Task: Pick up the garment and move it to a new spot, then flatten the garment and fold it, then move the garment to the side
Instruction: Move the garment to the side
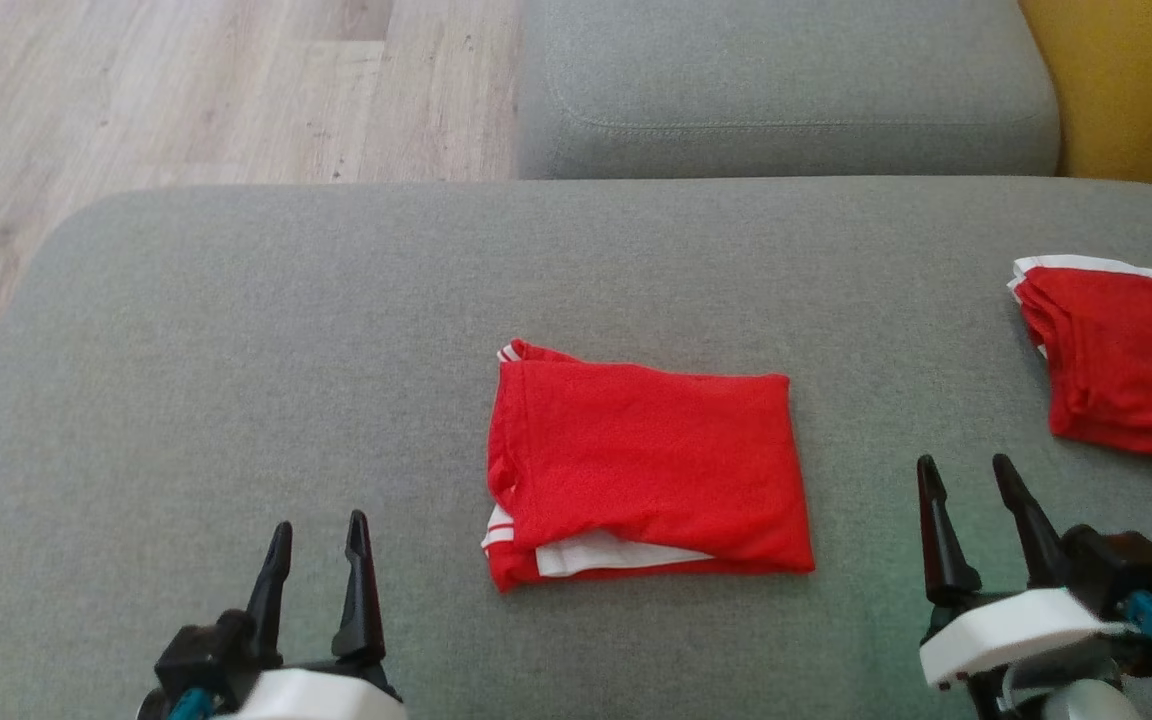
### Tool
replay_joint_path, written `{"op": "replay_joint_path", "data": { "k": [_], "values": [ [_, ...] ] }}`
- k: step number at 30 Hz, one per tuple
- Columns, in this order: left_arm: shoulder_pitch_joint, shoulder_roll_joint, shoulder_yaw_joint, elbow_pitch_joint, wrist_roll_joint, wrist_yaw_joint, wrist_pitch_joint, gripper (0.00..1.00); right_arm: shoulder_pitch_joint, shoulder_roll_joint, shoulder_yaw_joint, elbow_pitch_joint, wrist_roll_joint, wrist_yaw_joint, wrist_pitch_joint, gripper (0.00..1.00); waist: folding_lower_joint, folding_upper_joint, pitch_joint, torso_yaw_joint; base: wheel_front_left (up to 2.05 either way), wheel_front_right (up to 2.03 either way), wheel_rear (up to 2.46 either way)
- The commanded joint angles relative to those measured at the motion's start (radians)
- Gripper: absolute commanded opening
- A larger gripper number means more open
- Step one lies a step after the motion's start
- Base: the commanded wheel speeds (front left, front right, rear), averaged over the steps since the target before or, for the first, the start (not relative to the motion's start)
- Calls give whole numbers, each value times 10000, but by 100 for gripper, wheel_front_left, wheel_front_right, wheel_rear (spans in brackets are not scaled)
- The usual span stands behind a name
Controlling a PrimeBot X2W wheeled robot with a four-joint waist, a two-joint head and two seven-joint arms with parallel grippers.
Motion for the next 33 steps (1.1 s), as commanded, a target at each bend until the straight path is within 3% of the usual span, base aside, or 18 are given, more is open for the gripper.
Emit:
{"op": "replay_joint_path", "data": {
  "k": [1,7,16,28,29,30,31,33],
  "values": [
    [-409,126,269,-273,-18,49,-67,100,-371,-53,214,-223,-168,67,129,100,0,0,47,33,0,0,0],
    [-496,98,234,-293,-9,80,-79,100,-1319,-53,151,170,-130,67,1001,100,0,0,239,266,0,0,0],
    [-736,-14,203,-265,17,80,-155,100,-2876,-53,-116,1370,-153,67,2813,100,0,0,970,1159,0,0,0],
    [-929,-191,257,38,55,-83,-309,100,-3139,-53,21,2997,197,67,4325,100,0,0,1468,1947,0,0,0],
    [-928,-197,267,59,62,-91,-318,100,-3153,-53,69,3046,257,67,4394,81,0,0,1464,1953,0,0,0],
    [-906,-202,300,94,76,-87,-333,100,-3179,-53,212,3116,356,67,4493,16,0,0,1427,1914,0,0,0],
    [-893,-200,309,107,86,-87,-339,100,-3191,-53,296,3134,446,67,4518,0,0,0,1406,1871,0,0,0],
    [-878,-196,307,121,113,-101,-348,100,-3234,-53,456,3167,632,67,4514,0,0,0,1358,1737,0,0,0]
  ]
}}
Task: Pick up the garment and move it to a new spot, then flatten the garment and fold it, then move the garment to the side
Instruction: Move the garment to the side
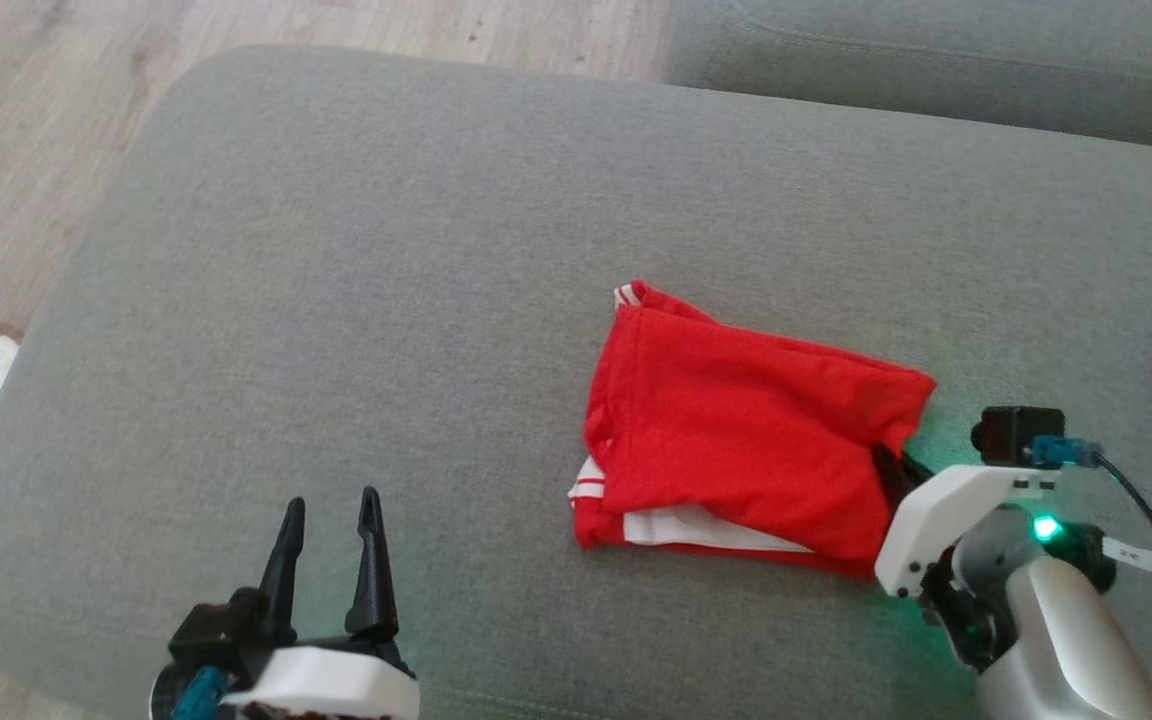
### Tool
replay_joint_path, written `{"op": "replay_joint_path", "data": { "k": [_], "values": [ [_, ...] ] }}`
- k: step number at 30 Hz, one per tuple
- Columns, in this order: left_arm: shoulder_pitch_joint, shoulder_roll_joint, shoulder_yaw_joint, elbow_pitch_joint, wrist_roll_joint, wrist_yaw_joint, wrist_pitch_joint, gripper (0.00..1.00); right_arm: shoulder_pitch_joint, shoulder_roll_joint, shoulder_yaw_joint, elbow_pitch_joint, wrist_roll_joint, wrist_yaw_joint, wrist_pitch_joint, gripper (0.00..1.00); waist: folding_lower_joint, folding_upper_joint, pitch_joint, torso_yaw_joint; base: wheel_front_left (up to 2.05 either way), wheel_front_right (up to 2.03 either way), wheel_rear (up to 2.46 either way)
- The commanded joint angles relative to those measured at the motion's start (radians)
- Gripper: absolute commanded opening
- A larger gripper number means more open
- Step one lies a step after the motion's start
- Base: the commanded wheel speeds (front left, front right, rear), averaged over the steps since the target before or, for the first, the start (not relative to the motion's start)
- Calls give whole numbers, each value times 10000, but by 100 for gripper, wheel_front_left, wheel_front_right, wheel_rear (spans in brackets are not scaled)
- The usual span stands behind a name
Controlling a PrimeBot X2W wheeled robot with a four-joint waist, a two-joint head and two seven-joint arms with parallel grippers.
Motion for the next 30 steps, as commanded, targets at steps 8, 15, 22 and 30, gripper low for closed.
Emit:
{"op": "replay_joint_path", "data": {
  "k": [8,15,22,30],
  "values": [
    [-384,134,391,-347,182,-62,-170,100,-823,-44,127,-515,-344,67,-529,0,0,-1,77,-1495,0,0,0],
    [-650,258,377,-603,304,-13,-107,100,-1230,-469,-155,-1479,-756,67,-560,0,0,-1,653,-3525,0,0,0],
    [-1248,429,282,-770,479,-51,118,100,-1654,-622,-79,-2265,-755,67,-556,0,0,-1,1138,-5036,0,0,0],
    [-1479,459,103,-804,542,-75,297,100,-2104,-566,-67,-2517,-775,67,-521,0,0,-1,1186,-5351,0,0,0]
  ]
}}
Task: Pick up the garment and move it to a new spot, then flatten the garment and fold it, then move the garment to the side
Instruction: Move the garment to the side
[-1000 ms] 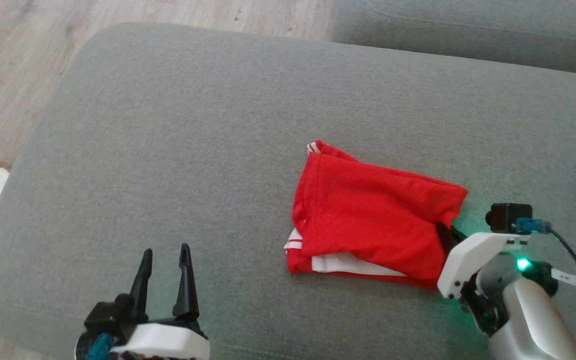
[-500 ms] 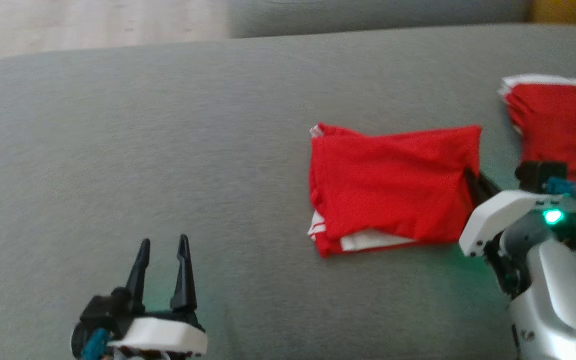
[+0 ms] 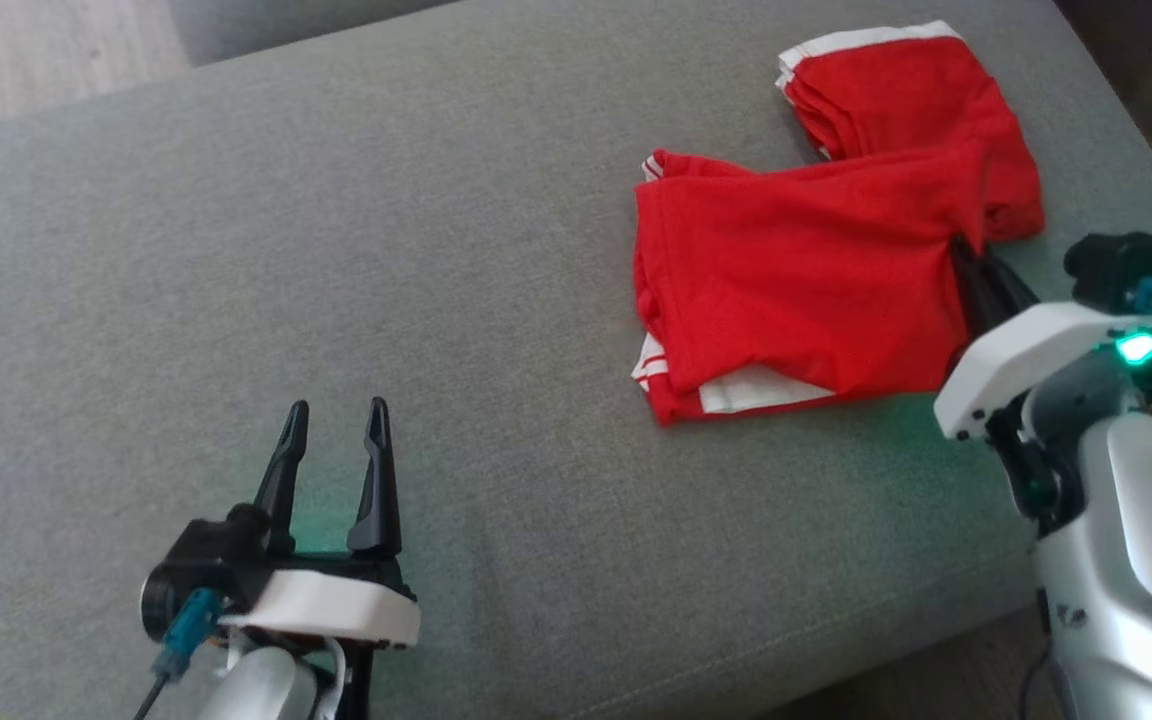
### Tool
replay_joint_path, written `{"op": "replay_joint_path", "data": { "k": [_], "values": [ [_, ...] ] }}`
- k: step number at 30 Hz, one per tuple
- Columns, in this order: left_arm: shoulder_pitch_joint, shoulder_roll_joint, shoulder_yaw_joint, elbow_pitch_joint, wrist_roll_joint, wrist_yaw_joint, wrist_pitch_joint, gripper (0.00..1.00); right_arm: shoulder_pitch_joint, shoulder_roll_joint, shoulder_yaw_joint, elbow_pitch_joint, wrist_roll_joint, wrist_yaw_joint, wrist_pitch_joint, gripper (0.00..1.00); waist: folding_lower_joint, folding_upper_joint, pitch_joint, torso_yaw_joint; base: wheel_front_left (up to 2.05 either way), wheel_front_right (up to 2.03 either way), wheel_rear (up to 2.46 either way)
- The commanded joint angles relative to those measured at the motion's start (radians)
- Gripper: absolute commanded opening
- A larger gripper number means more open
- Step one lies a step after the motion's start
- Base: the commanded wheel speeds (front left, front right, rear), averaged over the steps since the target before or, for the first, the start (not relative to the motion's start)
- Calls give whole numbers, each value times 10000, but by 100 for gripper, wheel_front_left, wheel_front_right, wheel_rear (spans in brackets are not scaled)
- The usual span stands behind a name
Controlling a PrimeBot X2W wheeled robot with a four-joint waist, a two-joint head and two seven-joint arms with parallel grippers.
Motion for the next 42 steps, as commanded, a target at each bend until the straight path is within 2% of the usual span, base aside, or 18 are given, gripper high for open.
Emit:
{"op": "replay_joint_path", "data": {
  "k": [1,5,10,19,29,30,31,32,37,42],
  "values": [
    [-282,185,243,-282,97,7,19,100,-783,9,246,-336,-27,65,-48,0,-1,0,26,38,0,0,0],
    [-280,192,246,-284,80,42,28,100,-1330,-17,147,-98,73,65,65,0,-1,0,-30,304,0,0,0],
    [-262,75,222,-206,1,42,-44,100,-2303,-464,-159,504,-96,65,290,0,-1,0,-224,982,0,0,0],
    [0,-113,261,-48,-139,51,-244,100,-3172,-2097,-860,1437,-578,65,1008,0,-1,0,-390,2182,0,0,0],
    [-247,-100,208,-96,-33,-8,-314,100,-3486,-3542,-2690,2069,-1497,65,1350,0,-1,0,365,3066,0,0,0],
    [-276,-90,196,-91,-20,-12,-311,100,-3497,-3575,-2867,2230,-1674,65,1317,19,-1,0,423,3113,0,0,0],
    [-305,-81,181,-80,-10,-18,-304,100,-3483,-3591,-3029,2394,-1878,65,1258,48,-1,0,474,3164,0,0,0],
    [-331,-77,170,-70,-2,-19,-301,100,-3473,-3583,-3199,2542,-2103,65,1167,100,-1,0,508,3207,0,0,0],
    [-362,-27,171,-34,-18,-2,-290,100,-3353,-3048,-4160,3226,-2954,65,662,100,-1,0,484,3294,0,0,0],
    [-279,92,242,-65,-36,113,-233,100,-3475,-2592,-4159,3512,-3298,65,112,100,-1,0,166,3124,0,0,0]
  ]
}}
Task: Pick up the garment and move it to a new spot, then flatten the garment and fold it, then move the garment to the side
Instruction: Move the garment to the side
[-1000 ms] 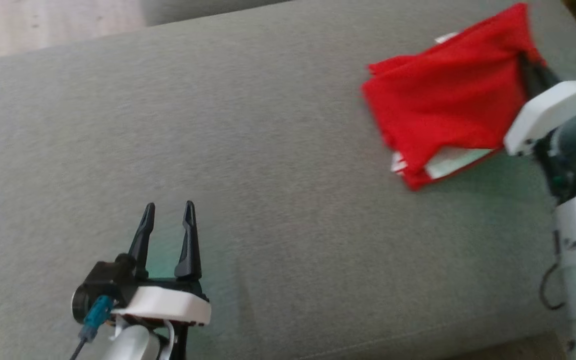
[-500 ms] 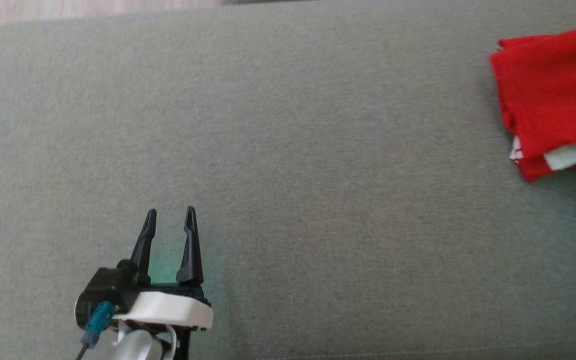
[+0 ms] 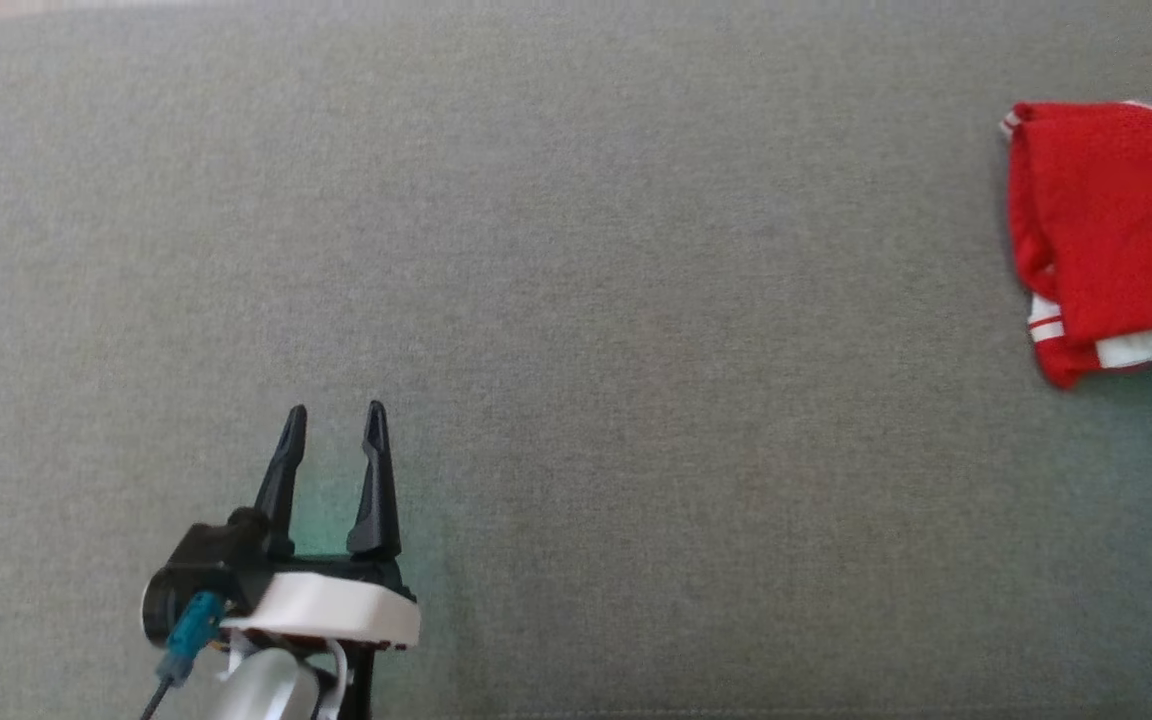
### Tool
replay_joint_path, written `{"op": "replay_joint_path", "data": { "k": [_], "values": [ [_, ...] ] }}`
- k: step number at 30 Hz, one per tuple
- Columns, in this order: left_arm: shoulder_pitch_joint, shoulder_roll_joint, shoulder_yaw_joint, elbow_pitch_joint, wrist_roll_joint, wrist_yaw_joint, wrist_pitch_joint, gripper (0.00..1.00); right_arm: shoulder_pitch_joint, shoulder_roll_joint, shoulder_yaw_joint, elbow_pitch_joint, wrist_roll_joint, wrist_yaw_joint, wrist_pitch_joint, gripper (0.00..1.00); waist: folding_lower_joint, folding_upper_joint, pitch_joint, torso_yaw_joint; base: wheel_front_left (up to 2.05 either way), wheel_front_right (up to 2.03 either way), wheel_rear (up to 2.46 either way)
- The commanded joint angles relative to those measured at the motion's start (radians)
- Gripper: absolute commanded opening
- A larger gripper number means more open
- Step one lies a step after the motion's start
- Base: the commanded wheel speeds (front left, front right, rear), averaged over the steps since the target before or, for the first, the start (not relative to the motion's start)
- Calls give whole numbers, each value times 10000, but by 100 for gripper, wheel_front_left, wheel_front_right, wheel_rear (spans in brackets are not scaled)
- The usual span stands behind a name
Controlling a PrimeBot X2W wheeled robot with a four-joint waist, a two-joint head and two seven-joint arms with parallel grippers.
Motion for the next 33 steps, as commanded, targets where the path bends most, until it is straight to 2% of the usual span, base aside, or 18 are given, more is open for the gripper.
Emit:
{"op": "replay_joint_path", "data": {
  "k": [1,9,14,17,25,30,33],
  "values": [
    [-220,221,337,-313,30,68,-39,100,-360,-61,349,-383,-58,65,-333,100,-1,0,-259,-158,0,0,0],
    [-94,317,404,-258,-102,90,16,100,-483,426,1916,-1008,667,65,-1085,100,-1,0,-1124,-457,0,0,0],
    [82,318,464,-170,-250,151,47,100,219,808,2758,-1831,1315,65,-1569,100,-1,0,-1947,-487,0,0,0],
    [390,315,586,-37,-459,236,62,100,1263,1368,3267,-2652,1637,65,-2043,100,-1,0,-2557,-458,0,0,0],
    [932,249,717,160,-841,277,56,100,3923,2707,3603,-4334,1514,65,-2950,100,-1,0,-3017,-181,0,0,0],
    [1172,225,601,292,-888,275,112,100,5495,2981,3764,-5065,1515,65,-3504,100,-1,0,-3160,66,0,0,0],
    [1219,266,465,366,-860,244,251,100,6257,2994,3913,-5364,1913,65,-3857,100,-1,0,-3224,186,0,0,0]
  ]
}}
